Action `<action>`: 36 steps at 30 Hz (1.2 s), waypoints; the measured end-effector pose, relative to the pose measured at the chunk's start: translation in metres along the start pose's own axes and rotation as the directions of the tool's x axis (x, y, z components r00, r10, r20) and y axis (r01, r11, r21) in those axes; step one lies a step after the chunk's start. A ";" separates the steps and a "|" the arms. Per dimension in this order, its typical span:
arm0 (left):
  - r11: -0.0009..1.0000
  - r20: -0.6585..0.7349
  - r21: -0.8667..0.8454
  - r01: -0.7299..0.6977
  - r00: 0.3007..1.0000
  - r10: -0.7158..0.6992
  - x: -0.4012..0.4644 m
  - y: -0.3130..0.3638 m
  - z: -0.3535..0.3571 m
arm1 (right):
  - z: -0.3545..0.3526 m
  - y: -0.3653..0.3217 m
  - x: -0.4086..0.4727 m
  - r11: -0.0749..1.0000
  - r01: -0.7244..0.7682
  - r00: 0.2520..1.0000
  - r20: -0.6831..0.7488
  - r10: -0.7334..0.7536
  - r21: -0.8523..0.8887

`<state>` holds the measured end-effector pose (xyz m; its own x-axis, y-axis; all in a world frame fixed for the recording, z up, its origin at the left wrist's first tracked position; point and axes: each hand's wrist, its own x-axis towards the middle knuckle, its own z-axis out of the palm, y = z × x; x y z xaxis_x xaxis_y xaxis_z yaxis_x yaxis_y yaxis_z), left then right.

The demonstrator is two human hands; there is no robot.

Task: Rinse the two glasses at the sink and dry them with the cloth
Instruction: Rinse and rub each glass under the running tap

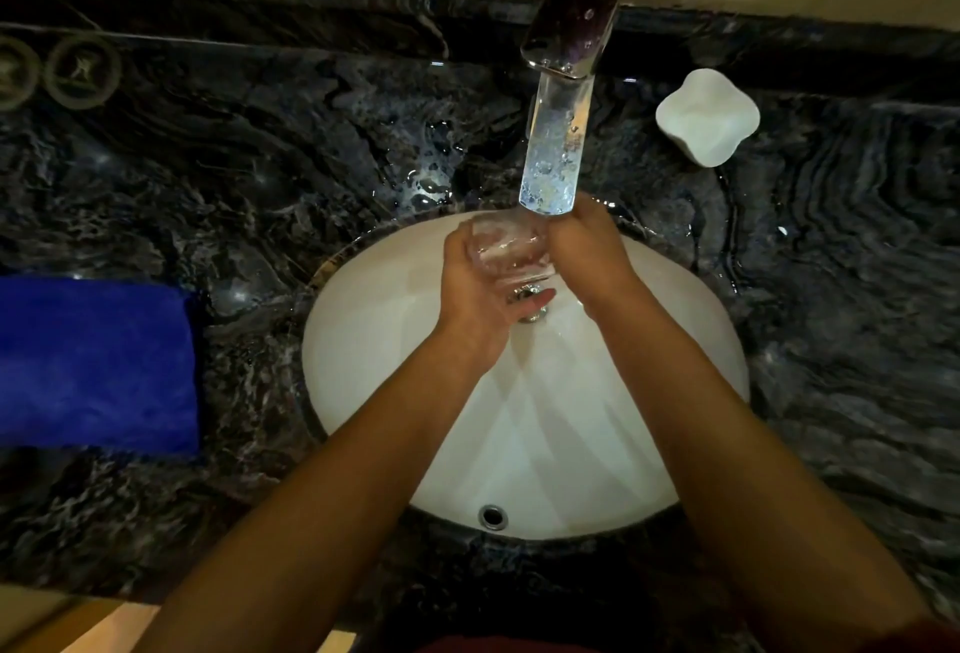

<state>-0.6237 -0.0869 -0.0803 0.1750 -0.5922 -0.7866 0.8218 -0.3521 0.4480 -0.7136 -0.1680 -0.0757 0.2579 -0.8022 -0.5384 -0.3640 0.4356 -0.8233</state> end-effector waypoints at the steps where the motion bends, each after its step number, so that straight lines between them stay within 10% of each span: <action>1: 1.000 -0.030 0.018 -0.025 0.999 0.025 0.000 -0.003 0.000 | 0.002 -0.002 -0.002 0.999 0.004 1.000 -0.005 -0.004 -0.035; 5: 0.968 -0.131 0.236 -0.084 0.984 0.118 0.004 -0.011 0.005 | 0.001 -0.004 -0.011 0.976 0.029 0.998 -0.045 -0.040 -0.214; 10: 0.968 0.019 0.175 0.182 0.982 -0.188 0.012 0.000 0.001 | 0.005 0.002 -0.030 0.903 0.262 0.956 -0.040 -0.292 -0.340; 16: 0.877 0.188 0.190 0.441 0.861 -0.473 0.004 -0.009 -0.017 | 0.001 0.008 -0.025 0.969 0.092 0.979 0.155 -0.129 0.227; 24: 0.949 -0.170 -0.160 0.273 0.939 -0.299 0.018 -0.014 -0.003 | 0.037 0.021 -0.037 0.944 -0.014 0.993 -0.108 0.052 0.329; 36: 0.952 0.018 0.263 0.155 0.986 -0.166 0.005 0.005 -0.018 | -0.003 0.018 -0.037 0.980 0.197 0.978 0.072 -0.196 -0.004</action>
<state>-0.6093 -0.0786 -0.0897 0.0268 -0.5387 -0.8421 0.6667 -0.6180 0.4166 -0.7322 -0.1317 -0.0703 0.3884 -0.8405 -0.3779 -0.3095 0.2672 -0.9126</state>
